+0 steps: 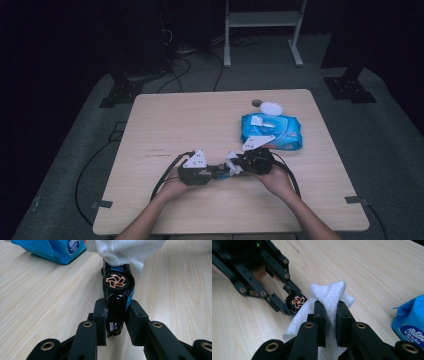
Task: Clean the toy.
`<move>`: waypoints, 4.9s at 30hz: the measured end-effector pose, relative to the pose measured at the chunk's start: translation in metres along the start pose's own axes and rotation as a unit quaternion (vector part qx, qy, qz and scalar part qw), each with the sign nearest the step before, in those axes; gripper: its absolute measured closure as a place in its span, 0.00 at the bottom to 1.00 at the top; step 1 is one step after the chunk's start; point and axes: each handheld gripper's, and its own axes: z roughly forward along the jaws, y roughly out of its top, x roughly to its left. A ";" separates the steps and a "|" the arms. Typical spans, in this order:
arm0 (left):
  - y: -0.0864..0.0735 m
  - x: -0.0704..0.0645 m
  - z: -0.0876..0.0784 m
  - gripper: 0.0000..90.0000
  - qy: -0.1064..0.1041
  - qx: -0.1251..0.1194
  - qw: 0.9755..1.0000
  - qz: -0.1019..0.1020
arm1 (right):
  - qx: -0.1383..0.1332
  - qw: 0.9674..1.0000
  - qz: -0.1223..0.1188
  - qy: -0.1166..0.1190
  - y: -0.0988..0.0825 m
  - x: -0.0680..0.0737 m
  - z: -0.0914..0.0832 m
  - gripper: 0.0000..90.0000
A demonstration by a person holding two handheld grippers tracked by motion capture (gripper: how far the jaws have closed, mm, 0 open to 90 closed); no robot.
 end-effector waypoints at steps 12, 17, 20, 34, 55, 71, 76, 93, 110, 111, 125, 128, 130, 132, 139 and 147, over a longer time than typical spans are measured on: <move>0.000 0.001 -0.001 0.79 0.001 0.001 1.000 0.005 | 0.004 0.999 0.031 -0.023 -0.010 -0.022 -0.020 0.90; -0.001 0.001 -0.001 0.79 0.001 0.000 1.000 0.001 | 0.002 1.000 0.016 0.002 0.000 -0.010 -0.005 0.90; -0.002 0.003 -0.003 0.79 -0.004 -0.002 1.000 -0.006 | 0.010 1.000 0.016 -0.004 -0.001 -0.011 -0.004 0.90; -0.003 0.005 -0.004 0.79 -0.001 -0.002 1.000 -0.004 | -0.002 0.999 0.049 -0.010 -0.011 -0.028 -0.019 0.90; -0.005 0.008 -0.006 0.79 0.001 -0.004 1.000 -0.003 | -0.004 0.999 0.039 0.005 -0.006 -0.025 -0.007 0.90; -0.005 0.005 -0.006 0.77 0.024 -0.001 1.000 0.006 | -0.026 0.998 0.061 0.003 -0.030 -0.031 -0.021 0.90; -0.004 0.003 -0.006 0.76 0.034 0.003 0.999 0.020 | -0.035 0.998 0.056 0.005 -0.035 -0.026 -0.024 0.90; -0.003 -0.009 0.007 0.54 0.017 0.029 0.999 0.037 | -0.039 0.997 0.056 0.029 -0.049 -0.011 -0.034 0.90; -0.004 -0.014 0.005 0.37 0.010 0.044 0.995 0.095 | 0.012 0.997 0.053 0.052 -0.057 -0.003 -0.019 0.90; -0.004 -0.015 0.005 0.35 0.012 0.044 0.994 0.095 | 0.009 0.997 0.054 0.057 -0.056 -0.002 -0.019 0.90; -0.005 -0.007 0.013 0.13 0.021 0.049 0.998 0.038 | 0.002 0.997 0.060 0.042 -0.046 -0.014 -0.003 0.90; -0.004 -0.006 0.018 0.12 0.020 0.051 0.998 0.027 | 0.000 0.997 0.067 0.045 -0.048 -0.014 -0.003 0.90; -0.002 -0.005 0.020 0.12 0.019 0.056 0.998 0.026 | 0.001 0.997 0.067 0.043 -0.048 -0.013 -0.002 0.90; -0.001 -0.007 0.021 0.23 0.006 0.054 0.998 0.032 | 0.000 0.997 0.067 0.042 -0.047 -0.012 -0.002 0.90; 0.000 -0.007 0.021 0.26 0.019 0.062 0.997 0.038 | 0.002 0.998 0.038 0.055 -0.031 0.003 0.013 0.90; -0.005 0.000 0.013 0.26 0.026 0.058 0.998 0.030 | 0.011 0.999 0.007 0.044 -0.023 0.011 0.022 0.90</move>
